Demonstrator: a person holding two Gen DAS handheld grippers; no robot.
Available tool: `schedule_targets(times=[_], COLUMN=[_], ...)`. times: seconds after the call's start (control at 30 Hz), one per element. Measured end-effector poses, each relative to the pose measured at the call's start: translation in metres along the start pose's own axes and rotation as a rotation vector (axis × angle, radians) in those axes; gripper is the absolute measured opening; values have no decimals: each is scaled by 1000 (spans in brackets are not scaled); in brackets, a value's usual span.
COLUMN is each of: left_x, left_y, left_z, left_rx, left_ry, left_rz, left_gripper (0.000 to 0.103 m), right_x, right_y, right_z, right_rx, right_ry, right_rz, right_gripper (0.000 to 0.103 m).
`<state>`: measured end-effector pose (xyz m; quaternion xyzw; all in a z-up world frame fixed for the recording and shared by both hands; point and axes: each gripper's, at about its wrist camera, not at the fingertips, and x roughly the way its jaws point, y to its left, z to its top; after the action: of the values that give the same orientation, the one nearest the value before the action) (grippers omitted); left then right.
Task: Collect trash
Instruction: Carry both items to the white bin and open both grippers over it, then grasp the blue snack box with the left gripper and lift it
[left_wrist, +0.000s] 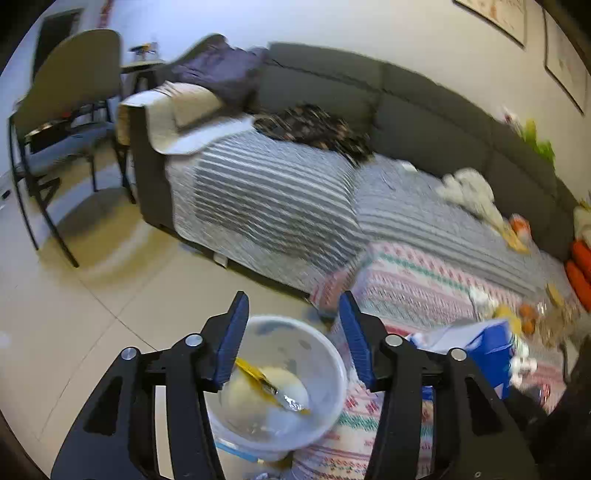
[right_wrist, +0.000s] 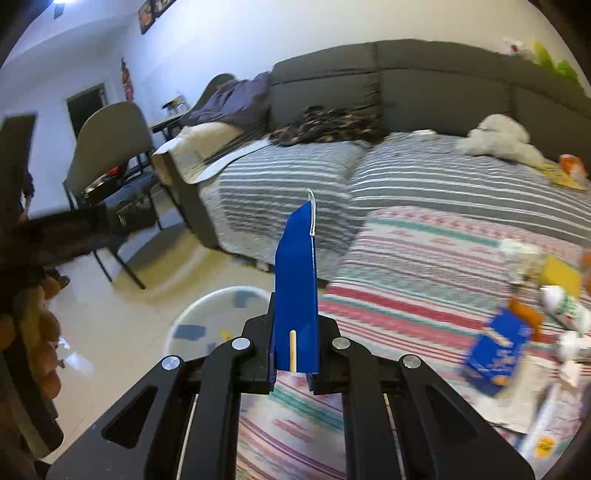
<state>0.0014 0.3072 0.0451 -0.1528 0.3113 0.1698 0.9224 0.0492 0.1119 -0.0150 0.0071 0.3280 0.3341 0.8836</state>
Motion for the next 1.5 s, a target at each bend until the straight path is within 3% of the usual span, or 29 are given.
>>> schedule_targets(times=[0.23,0.37,0.4,0.43,0.47,0.63,0.83,1.13,1.5], left_x=[-17,-23,-23,-24,-24,-23,-22,-2,22], left_y=[30,45,47,47,47,41,18,-38,-120], left_z=[16,19,20,19,19,18,13,-5,-26], left_rx=[-61,-93,-93,-92,-90,-69,-27,81,199], left_ry=[-81,-96,-98,-103,-106,-118,-142,-97,-52], left_rz=[89,105,111,124,133,162,186,205,113], left_gripper=[54,58,59,62,66,82,96,96,96], right_x=[46,62,65,66,65,59,40,-2,-49], right_y=[46,59,60,61,60,51,24,-44,-116], right_z=[6,6,6,6,7,13,19,31,26], right_rx=[-13,-13,-12,-7,4,15,21,95,121], right_ry=[53,79,83,83,67,36,-6,-86,-97], right_rz=[73,77,73,61,41,-37,-180,-371,-515], right_gripper=[12,19,35,62,72,91,96,96,96])
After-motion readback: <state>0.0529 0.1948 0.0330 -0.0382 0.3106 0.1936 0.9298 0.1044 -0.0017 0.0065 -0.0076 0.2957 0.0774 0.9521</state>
